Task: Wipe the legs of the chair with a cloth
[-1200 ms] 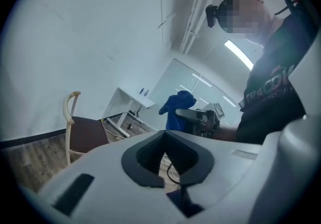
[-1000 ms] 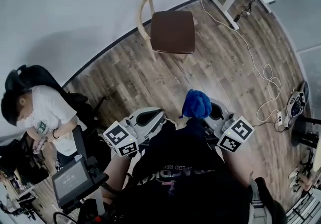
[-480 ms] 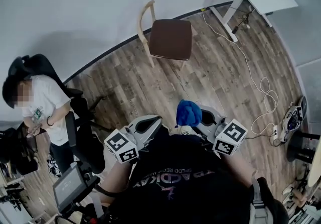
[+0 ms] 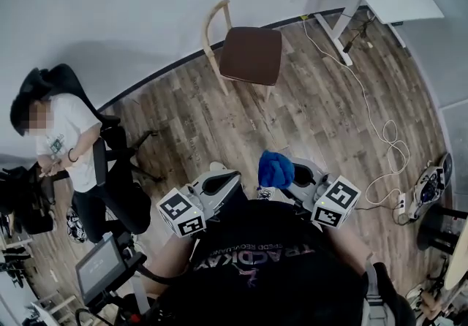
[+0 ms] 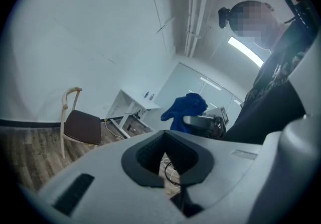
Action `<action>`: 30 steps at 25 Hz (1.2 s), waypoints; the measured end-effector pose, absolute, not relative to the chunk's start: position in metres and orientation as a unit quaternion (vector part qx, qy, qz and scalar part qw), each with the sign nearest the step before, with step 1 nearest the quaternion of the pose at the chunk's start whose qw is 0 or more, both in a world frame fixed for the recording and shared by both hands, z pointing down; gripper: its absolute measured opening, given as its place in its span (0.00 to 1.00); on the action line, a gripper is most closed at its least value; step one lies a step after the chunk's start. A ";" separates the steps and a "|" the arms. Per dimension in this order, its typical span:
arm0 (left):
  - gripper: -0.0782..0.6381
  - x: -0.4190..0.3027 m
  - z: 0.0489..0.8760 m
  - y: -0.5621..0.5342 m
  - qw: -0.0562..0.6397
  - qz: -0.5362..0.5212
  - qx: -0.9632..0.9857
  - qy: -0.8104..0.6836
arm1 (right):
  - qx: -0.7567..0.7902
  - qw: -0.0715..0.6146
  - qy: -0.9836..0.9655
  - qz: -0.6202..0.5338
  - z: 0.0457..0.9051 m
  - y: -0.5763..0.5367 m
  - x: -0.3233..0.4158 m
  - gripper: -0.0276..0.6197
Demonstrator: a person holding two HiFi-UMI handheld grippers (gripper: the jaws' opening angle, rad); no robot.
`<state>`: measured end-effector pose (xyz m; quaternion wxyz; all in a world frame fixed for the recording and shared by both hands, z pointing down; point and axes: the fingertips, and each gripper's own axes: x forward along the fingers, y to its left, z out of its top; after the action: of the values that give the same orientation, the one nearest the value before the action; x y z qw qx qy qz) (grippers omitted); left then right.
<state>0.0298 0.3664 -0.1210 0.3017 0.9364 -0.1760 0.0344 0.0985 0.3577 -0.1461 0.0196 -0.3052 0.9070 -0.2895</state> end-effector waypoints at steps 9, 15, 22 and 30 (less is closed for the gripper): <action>0.11 0.070 -0.108 0.379 0.310 0.035 0.936 -0.162 | -0.290 0.022 0.909 -0.298 -0.136 0.380 0.131 0.19; 0.11 0.075 -0.110 0.380 0.323 0.029 0.933 -0.157 | -0.294 0.020 0.907 -0.302 -0.137 0.387 0.137 0.19; 0.11 0.080 -0.112 0.382 0.322 0.028 0.934 -0.151 | -0.291 0.011 0.908 -0.301 -0.139 0.394 0.138 0.19; 0.11 0.083 -0.114 0.379 0.331 0.024 0.930 -0.156 | -0.285 0.010 0.908 -0.307 -0.139 0.392 0.141 0.19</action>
<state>0.0833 0.3788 -0.1139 0.3308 0.9305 -0.1556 0.0245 0.1411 0.3921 -0.1395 0.0105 -0.2851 0.9080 -0.3068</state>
